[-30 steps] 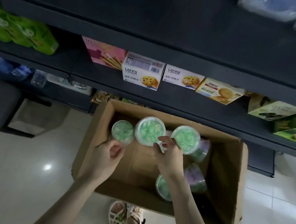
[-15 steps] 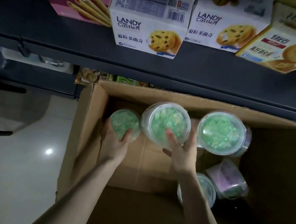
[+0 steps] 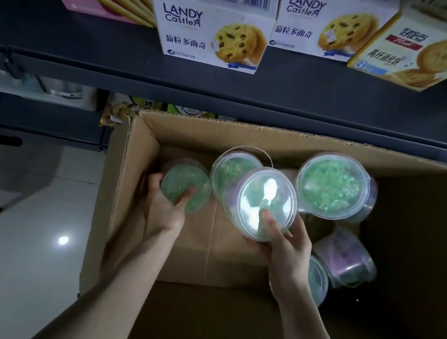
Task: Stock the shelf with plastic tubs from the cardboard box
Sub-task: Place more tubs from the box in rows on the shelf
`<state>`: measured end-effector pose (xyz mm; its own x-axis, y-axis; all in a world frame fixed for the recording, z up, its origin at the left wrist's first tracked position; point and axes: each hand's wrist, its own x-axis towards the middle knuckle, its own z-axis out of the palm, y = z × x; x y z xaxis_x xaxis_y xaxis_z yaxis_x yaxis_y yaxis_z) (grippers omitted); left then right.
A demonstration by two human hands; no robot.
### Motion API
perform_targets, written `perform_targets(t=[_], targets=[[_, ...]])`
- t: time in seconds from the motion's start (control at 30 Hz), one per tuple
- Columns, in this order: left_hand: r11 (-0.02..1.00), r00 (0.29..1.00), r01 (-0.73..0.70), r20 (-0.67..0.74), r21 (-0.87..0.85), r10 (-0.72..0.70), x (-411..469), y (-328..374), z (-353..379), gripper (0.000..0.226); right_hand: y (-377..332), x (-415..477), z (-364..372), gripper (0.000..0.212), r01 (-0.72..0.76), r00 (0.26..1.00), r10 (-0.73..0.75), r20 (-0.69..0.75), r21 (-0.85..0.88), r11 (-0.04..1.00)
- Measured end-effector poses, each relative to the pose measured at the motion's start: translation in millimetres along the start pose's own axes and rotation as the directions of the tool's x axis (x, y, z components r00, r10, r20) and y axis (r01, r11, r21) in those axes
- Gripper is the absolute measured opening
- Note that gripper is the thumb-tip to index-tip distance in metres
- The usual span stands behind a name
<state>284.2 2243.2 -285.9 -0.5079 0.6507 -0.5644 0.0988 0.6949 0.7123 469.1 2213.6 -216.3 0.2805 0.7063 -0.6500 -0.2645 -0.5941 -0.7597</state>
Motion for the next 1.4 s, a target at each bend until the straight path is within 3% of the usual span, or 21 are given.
perform_targets(t=[0.13,0.23,0.47,0.6,0.67,0.8,0.93,1.07,1.23,1.4], targets=[[0.987,0.99,-0.109,-0.078,0.122,0.119,-41,4,-16,0.063,-3,-19,-12,0.035,-0.02,0.999,0.02,-0.037,-0.002,1.0],[0.973,0.973,-0.203,-0.085,0.105,0.213,-80,13,-40,0.054,-20,-41,-20,0.037,-0.017,0.998,0.016,-0.056,-0.019,1.0],[0.932,0.944,-0.331,-0.034,-0.149,0.329,-175,69,-109,0.037,-85,-116,-15,0.043,-0.006,1.0,0.006,0.007,0.042,0.999],[0.847,0.893,-0.441,-0.049,-0.295,0.448,-215,117,-148,0.044,-141,-164,-11,0.043,0.018,0.996,-0.027,0.082,0.108,0.994],[0.774,0.818,-0.572,-0.123,-0.273,0.562,-234,149,-169,0.044,-174,-189,-9,0.049,0.05,0.986,-0.067,0.15,0.116,0.992],[0.518,0.545,-0.838,-0.276,-0.171,0.791,-272,226,-210,0.055,-248,-242,2,0.056,0.191,0.941,-0.205,0.268,0.078,0.978],[0.296,0.315,-0.949,-0.314,-0.107,0.896,-310,300,-258,0.063,-328,-297,16,0.044,0.346,0.876,-0.354,0.328,0.085,0.935],[0.141,0.14,-0.99,-0.391,-0.026,0.91,-334,362,-310,0.06,-407,-351,36,0.039,0.523,0.766,-0.521,0.377,0.107,0.846],[0.04,0.0,-0.996,-0.459,0.079,0.888,-338,423,-370,0.055,-484,-402,80,0.031,0.675,0.631,-0.667,0.397,0.143,0.724],[0.071,0.025,-0.993,-0.415,0.095,0.909,-304,471,-407,0.055,-529,-412,141,0.02,0.753,0.592,-0.746,0.304,0.12,0.647]])
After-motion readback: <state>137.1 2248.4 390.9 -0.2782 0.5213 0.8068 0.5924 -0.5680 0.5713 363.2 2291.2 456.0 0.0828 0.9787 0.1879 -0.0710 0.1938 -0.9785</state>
